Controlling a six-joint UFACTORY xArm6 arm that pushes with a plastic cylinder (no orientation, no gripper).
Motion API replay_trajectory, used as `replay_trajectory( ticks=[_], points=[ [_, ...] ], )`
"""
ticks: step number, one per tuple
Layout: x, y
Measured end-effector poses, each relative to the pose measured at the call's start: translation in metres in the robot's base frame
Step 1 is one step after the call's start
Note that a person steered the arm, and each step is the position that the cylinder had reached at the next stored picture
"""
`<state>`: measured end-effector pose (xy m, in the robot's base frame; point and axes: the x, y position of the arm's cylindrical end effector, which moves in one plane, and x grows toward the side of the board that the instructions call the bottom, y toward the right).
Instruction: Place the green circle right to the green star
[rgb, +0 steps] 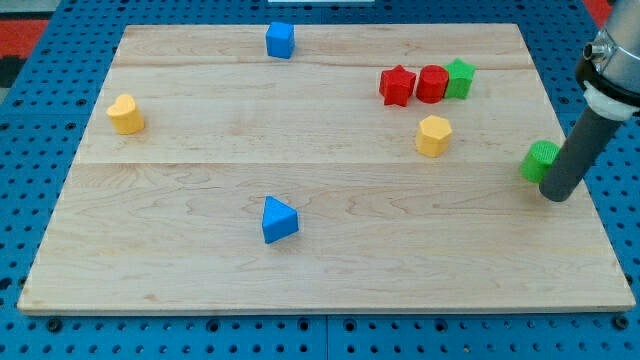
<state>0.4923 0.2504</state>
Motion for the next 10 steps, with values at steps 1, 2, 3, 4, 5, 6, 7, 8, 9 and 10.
replay_trajectory(
  ticks=[1, 2, 3, 4, 5, 6, 7, 8, 9, 10],
  points=[
    [-0.006, 0.005],
    [-0.03, 0.005],
    [-0.045, -0.008],
    [-0.068, -0.019],
    [-0.095, -0.04],
    [-0.108, -0.022],
    [-0.081, -0.012],
    [-0.075, 0.007],
    [-0.106, -0.009],
    [-0.132, -0.019]
  ],
)
